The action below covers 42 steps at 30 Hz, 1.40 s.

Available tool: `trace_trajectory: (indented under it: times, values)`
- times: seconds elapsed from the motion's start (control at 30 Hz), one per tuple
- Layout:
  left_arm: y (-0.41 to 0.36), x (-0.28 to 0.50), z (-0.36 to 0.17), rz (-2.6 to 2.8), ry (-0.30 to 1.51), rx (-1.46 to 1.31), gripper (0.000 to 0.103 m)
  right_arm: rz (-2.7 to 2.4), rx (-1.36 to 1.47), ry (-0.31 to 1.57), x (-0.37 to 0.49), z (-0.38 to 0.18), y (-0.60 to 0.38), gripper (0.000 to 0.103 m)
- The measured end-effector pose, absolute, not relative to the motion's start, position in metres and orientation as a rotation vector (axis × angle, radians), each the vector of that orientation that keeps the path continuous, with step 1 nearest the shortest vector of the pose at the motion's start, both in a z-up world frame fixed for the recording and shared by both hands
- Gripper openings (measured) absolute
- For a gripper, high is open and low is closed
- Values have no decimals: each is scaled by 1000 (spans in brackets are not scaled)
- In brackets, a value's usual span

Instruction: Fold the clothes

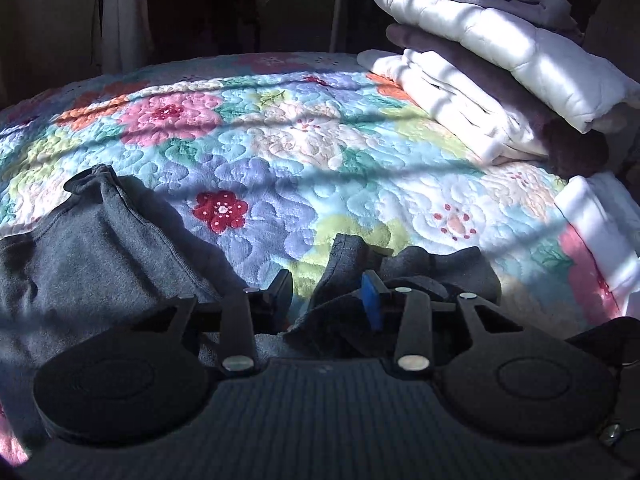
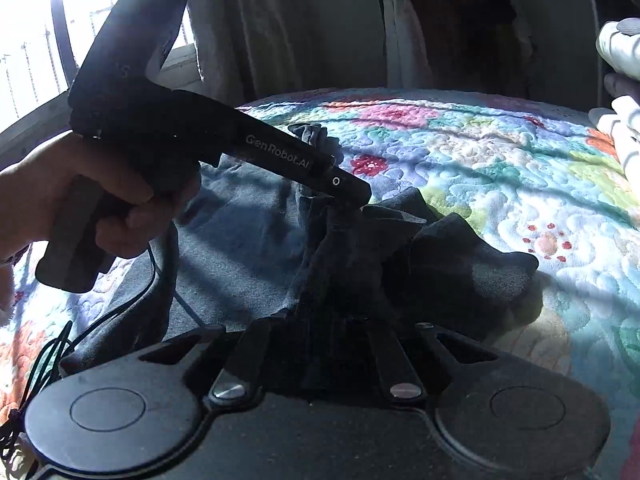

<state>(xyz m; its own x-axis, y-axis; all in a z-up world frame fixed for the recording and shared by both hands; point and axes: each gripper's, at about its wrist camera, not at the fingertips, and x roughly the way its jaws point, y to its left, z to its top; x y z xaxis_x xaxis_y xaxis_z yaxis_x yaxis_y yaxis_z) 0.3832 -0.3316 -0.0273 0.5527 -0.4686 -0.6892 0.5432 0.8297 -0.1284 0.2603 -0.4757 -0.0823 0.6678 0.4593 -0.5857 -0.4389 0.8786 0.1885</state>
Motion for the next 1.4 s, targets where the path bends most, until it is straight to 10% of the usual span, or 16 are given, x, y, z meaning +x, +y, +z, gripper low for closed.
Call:
trace_trajectory:
  times: [0.2,0.23,0.3,0.5,0.57,0.63,0.7,0.87,0.93,1.17,1.4]
  values:
    - [-337,386,-38,-637,832,77,64,529,17,667,254,-77,-481,10]
    - [-337,383,-38,-643,818,90,61,538,6,670,253,-77,-482,10]
    - [-337,377,-38,-656,789,116,5,525,-3,669,253,-77,-483,10]
    - [-327,356,-32,-637,692,132,4,336,13,657,257,-73,-485,12]
    - [-326,350,-33,-623,682,153,4,302,-10,661,257,-72,-485,21]
    - [-323,345,-33,-608,675,169,4,252,-13,665,256,-69,-490,64]
    - [-319,343,-35,-597,685,164,5,205,12,653,254,-65,-497,71]
    - [-310,340,-41,-569,711,154,5,369,247,660,260,-69,-517,62]
    - [-308,339,-43,-561,721,149,5,409,262,631,260,-71,-515,16]
    - [-290,333,-43,-517,762,56,10,636,-132,587,234,-65,-467,13]
    - [-267,324,-29,-492,812,-163,32,665,-255,622,224,-65,-448,38]
